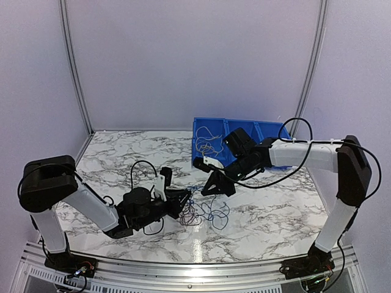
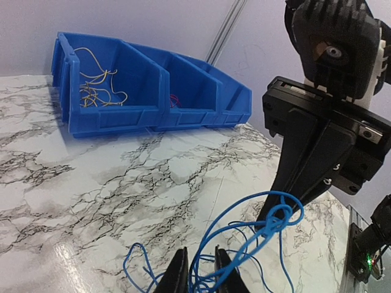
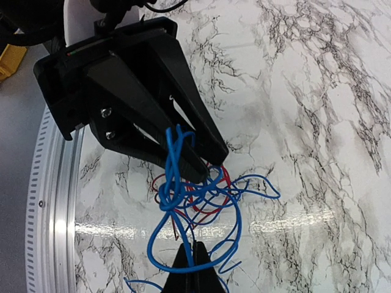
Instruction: Untangle the cables
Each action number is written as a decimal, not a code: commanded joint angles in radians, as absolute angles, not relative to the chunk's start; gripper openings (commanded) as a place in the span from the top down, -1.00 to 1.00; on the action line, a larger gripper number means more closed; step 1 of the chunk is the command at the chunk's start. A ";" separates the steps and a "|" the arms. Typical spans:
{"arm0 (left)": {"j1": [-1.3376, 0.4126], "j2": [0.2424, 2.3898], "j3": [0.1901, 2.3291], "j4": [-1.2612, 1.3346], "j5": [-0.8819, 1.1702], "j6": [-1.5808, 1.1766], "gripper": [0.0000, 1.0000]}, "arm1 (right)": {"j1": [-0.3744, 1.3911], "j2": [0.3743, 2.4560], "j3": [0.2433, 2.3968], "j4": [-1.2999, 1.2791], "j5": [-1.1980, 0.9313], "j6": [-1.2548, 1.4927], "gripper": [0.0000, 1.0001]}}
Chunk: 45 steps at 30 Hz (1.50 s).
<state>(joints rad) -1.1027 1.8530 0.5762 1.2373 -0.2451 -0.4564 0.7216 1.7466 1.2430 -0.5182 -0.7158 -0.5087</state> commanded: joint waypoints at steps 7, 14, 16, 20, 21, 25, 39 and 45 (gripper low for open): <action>-1.106 1.766 0.538 1.286 -0.232 -0.364 1.00 | 0.722 1.685 1.244 -0.551 -0.742 -0.541 1.00; -1.106 1.626 0.446 1.310 -0.316 -0.333 1.00 | 0.718 1.671 1.191 -0.558 -0.712 -0.557 1.00; -1.106 1.579 0.415 1.309 -0.338 -0.308 1.00 | 0.717 1.653 1.178 -0.554 -0.710 -0.559 1.00; -1.106 1.525 0.377 1.304 -0.348 -0.281 1.00 | 0.718 1.635 1.173 -0.551 -0.705 -0.565 1.00; -1.106 1.518 0.369 1.304 -0.352 -0.282 1.00 | 0.717 1.636 1.172 -0.557 -0.703 -0.571 1.00; -1.106 1.503 0.345 1.302 -0.372 -0.289 1.00 | 0.716 1.626 1.161 -0.579 -0.715 -0.597 1.00; -1.106 1.527 0.360 1.302 -0.275 -0.291 1.00 | 0.725 1.561 1.157 -0.590 -0.697 -0.641 0.22; -1.106 1.553 0.386 1.301 -0.228 -0.329 1.00 | 0.775 1.556 1.225 -0.595 -0.556 -0.682 0.16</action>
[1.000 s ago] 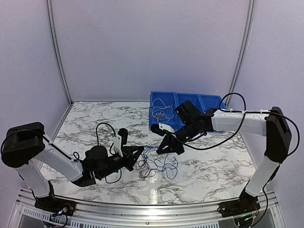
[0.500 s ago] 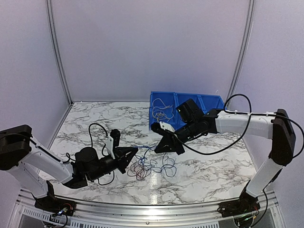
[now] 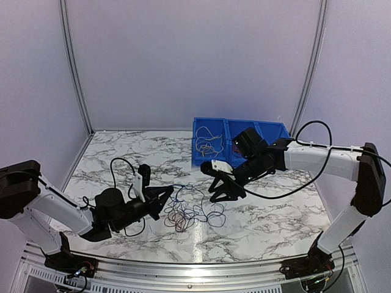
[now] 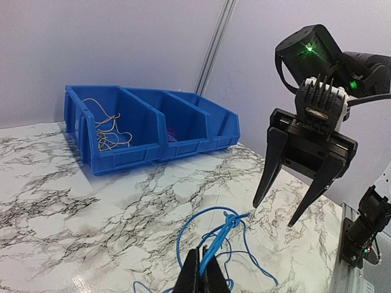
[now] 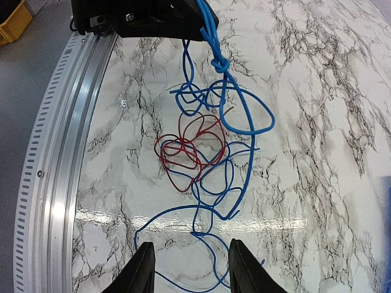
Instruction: Untangle the cables
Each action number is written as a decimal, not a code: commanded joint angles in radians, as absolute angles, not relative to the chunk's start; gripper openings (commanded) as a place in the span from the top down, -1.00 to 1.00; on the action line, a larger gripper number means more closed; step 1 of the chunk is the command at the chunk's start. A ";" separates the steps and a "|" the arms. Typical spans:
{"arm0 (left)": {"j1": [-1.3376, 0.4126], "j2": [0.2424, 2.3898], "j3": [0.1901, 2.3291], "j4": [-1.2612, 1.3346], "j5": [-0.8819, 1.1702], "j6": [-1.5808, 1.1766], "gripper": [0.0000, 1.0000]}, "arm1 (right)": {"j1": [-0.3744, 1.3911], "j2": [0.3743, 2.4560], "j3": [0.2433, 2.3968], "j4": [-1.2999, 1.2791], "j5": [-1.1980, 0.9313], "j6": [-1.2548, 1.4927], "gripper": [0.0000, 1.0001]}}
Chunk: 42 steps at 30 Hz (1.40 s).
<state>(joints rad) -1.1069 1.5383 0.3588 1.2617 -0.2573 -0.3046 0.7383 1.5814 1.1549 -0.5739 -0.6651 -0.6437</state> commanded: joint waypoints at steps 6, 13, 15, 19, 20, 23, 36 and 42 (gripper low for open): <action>-1.104 1.572 0.420 1.279 -0.189 -0.372 1.00 | 0.875 1.554 1.291 -0.584 -0.356 -0.756 0.28; -1.103 1.577 0.444 1.276 -0.153 -0.436 1.00 | 0.935 1.579 1.331 -0.574 -0.299 -0.770 0.36; -1.101 1.577 0.450 1.277 -0.137 -0.448 1.00 | 0.935 1.589 1.330 -0.545 -0.266 -0.755 0.35; -1.101 1.573 0.457 1.277 -0.119 -0.478 1.00 | 0.937 1.601 1.326 -0.521 -0.244 -0.745 0.37; -1.100 1.572 0.458 1.276 -0.113 -0.482 1.00 | 0.937 1.603 1.326 -0.518 -0.241 -0.740 0.38; -1.099 1.572 0.462 1.278 -0.102 -0.493 1.00 | 0.937 1.603 1.323 -0.497 -0.220 -0.725 0.44; -1.095 1.627 0.468 1.303 -0.103 -0.528 1.00 | 0.936 1.596 1.368 -0.559 -0.396 -0.701 0.99; -1.092 1.657 0.477 1.273 -0.100 -0.528 1.00 | 0.935 1.602 1.431 -0.652 -0.696 -0.671 1.00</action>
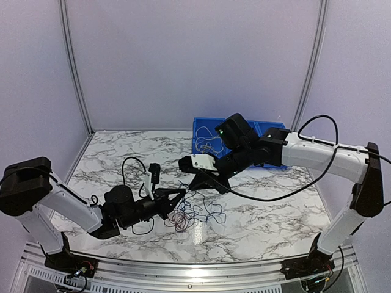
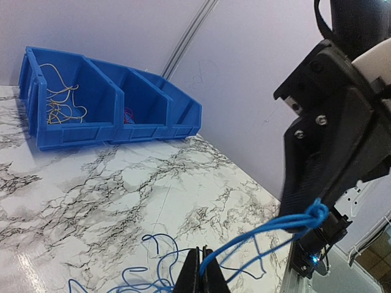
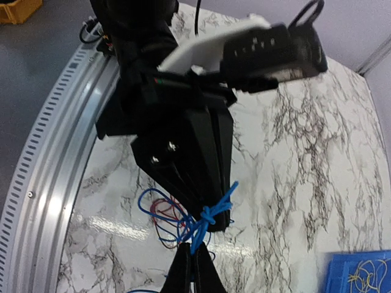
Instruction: Untangle the cables
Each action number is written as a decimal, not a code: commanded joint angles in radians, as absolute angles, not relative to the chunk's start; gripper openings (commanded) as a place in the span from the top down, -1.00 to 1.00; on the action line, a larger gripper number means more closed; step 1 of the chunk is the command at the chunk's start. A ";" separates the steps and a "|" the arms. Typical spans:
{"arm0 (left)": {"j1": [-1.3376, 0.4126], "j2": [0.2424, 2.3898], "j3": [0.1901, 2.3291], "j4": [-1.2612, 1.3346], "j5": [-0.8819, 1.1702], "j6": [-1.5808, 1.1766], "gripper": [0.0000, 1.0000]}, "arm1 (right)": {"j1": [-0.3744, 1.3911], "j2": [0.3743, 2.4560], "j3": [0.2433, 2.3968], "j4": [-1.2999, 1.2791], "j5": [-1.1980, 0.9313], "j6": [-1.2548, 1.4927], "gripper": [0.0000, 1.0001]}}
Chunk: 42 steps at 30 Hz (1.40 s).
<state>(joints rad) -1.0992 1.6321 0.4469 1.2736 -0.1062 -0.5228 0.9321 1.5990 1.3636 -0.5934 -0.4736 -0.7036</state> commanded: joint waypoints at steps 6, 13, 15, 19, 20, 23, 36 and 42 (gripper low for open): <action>-1.092 1.626 0.456 1.273 -0.095 -0.517 0.73 | 0.896 1.618 1.419 -0.658 -0.729 -0.659 1.00; -1.123 1.369 0.321 1.224 -0.279 -0.385 0.32 | 0.860 1.600 1.354 -0.600 -0.712 -0.607 1.00; -1.132 1.300 0.325 1.125 -0.308 -0.338 0.39 | 0.856 1.602 1.349 -0.590 -0.711 -0.595 1.00; -1.146 1.211 0.389 0.901 -0.321 -0.240 0.56 | 0.853 1.615 1.348 -0.580 -0.705 -0.571 1.00; -1.147 1.195 0.405 0.863 -0.285 -0.215 0.63 | 0.852 1.619 1.347 -0.578 -0.703 -0.565 1.00; -1.149 1.198 0.481 0.738 -0.196 -0.161 0.69 | 0.851 1.623 1.349 -0.574 -0.716 -0.556 1.00; -1.181 1.302 0.636 0.581 -0.205 -0.047 0.81 | 0.848 1.644 1.363 -0.574 -0.736 -0.530 1.00; -1.186 1.293 0.635 0.554 -0.207 -0.036 0.69 | 0.841 1.647 1.364 -0.570 -0.739 -0.523 1.00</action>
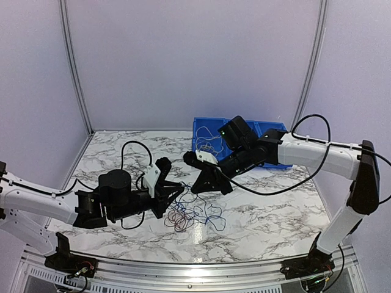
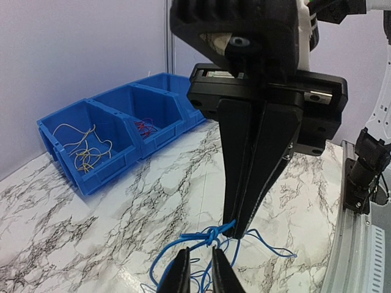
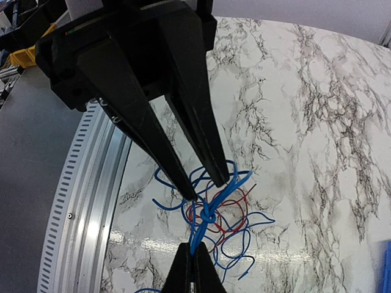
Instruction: Untangle the cables
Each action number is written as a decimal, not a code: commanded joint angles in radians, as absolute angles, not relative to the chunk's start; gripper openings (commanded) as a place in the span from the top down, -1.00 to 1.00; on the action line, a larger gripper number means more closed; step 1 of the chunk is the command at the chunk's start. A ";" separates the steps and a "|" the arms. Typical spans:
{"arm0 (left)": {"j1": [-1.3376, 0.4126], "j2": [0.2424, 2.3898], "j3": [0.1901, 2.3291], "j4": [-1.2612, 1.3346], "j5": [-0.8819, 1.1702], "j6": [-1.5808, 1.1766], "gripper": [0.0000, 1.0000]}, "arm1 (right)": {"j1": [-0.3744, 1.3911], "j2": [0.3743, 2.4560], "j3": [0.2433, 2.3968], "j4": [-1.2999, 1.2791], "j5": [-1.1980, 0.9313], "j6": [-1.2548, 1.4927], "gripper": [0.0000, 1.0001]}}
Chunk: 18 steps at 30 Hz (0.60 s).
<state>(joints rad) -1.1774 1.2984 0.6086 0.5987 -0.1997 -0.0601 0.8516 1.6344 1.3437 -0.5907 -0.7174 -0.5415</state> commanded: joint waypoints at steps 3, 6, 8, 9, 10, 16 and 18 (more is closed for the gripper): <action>-1.186 1.302 0.638 0.545 -0.216 -0.030 0.65 | 0.842 1.652 1.367 -0.569 -0.742 -0.523 1.00; -1.186 1.312 0.643 0.545 -0.235 -0.028 0.58 | 0.841 1.655 1.368 -0.571 -0.744 -0.523 1.00; -1.186 1.312 0.648 0.547 -0.250 -0.028 0.52 | 0.842 1.656 1.370 -0.572 -0.742 -0.525 1.00; -1.186 1.312 0.651 0.547 -0.253 -0.025 0.52 | 0.842 1.657 1.368 -0.572 -0.742 -0.524 1.00; -1.186 1.312 0.654 0.548 -0.257 -0.023 0.52 | 0.842 1.657 1.368 -0.572 -0.744 -0.525 1.00; -1.186 1.328 0.675 0.548 -0.249 -0.010 0.52 | 0.841 1.660 1.373 -0.577 -0.746 -0.526 1.00; -1.186 1.339 0.683 0.547 -0.239 -0.006 0.53 | 0.842 1.660 1.375 -0.578 -0.749 -0.525 1.00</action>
